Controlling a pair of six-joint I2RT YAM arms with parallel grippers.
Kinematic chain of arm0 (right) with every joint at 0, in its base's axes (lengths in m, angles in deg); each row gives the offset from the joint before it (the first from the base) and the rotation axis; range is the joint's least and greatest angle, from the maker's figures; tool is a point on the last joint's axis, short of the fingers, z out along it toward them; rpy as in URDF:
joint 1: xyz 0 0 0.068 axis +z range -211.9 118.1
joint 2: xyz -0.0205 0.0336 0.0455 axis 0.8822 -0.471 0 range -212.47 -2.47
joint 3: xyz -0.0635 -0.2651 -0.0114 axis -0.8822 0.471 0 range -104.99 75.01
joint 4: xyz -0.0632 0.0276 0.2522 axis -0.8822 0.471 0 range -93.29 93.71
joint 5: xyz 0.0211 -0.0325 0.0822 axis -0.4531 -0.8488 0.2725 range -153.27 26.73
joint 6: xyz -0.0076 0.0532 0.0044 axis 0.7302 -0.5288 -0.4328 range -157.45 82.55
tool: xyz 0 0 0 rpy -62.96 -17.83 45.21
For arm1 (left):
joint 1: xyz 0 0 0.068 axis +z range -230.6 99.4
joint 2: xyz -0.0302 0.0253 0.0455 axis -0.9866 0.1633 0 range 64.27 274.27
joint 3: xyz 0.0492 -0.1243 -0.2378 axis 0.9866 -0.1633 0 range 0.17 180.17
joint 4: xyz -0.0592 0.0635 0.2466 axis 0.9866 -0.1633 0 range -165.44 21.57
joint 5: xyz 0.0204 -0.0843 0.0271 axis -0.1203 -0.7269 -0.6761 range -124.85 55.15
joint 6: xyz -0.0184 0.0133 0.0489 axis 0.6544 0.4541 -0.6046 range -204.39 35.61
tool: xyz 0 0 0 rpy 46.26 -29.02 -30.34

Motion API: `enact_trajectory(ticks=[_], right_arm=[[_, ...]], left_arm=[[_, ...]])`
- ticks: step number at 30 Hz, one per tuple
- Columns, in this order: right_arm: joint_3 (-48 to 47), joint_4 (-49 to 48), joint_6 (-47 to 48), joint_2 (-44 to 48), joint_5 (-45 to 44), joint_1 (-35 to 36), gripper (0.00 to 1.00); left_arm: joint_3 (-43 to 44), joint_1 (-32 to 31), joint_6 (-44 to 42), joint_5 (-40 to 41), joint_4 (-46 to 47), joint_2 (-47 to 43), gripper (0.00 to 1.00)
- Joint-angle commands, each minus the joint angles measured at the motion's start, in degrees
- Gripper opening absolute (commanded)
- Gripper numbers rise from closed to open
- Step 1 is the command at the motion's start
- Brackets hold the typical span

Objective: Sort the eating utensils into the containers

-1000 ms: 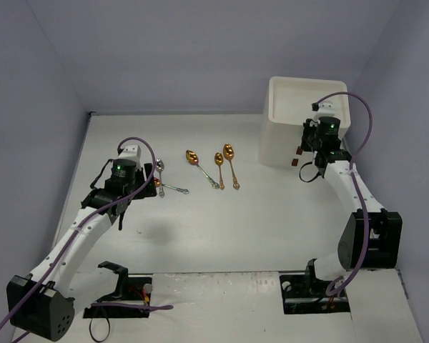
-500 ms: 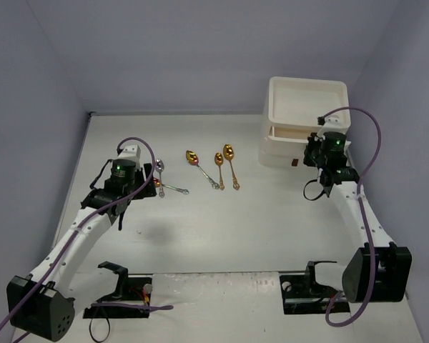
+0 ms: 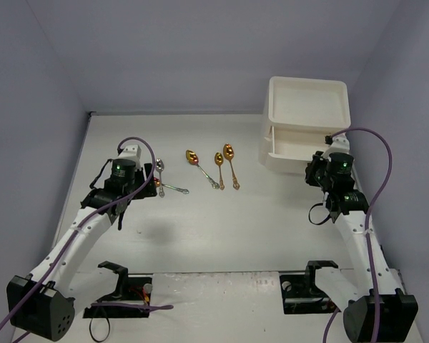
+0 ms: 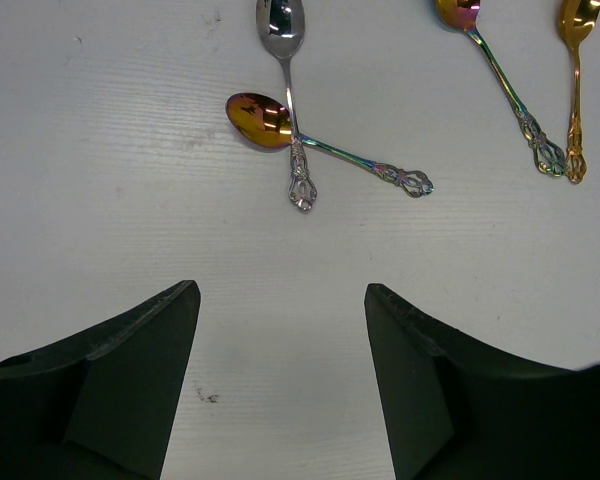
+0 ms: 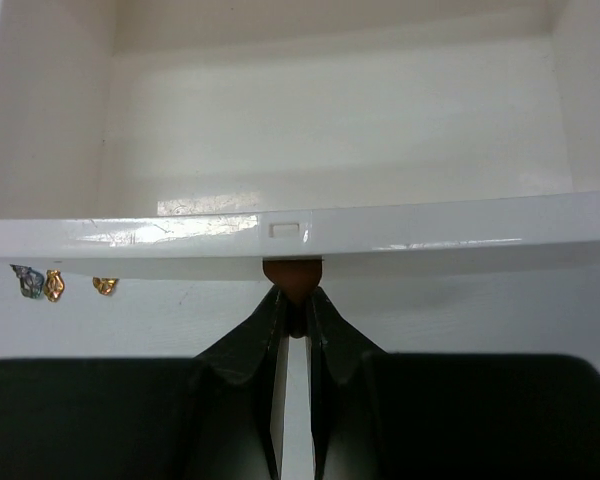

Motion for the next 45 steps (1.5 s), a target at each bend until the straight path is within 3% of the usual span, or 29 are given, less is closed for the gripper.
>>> enact_trajectory(ticks=[1, 26, 32, 36, 45], right_arm=[[-0.07, -1.02, -1.4, 2.05, 1.11, 0.32, 0.0], [-1.13, 0.08, -1.3, 3.28, 1.01, 2.32, 0.04], [-2.66, 1.95, 0.21, 4.5, -0.3, 2.32, 0.35], [-7.74, 4.24, 2.6, 4.51, -0.09, 2.32, 0.49], [-22.71, 5.64, 4.64, -0.79, 8.05, 5.62, 0.58]], left_arm=[[1.16, 0.43, 0.39, -0.25, 2.84, -1.03, 0.64], [1.09, 0.43, 0.55, -0.47, 2.67, -0.89, 0.64], [1.15, 0.43, 0.55, -0.5, 2.67, -0.87, 0.64], [1.15, 0.43, 0.55, -0.44, 2.6, -0.96, 0.64], [1.58, 0.43, -0.36, 1.42, 1.57, -1.88, 0.64]])
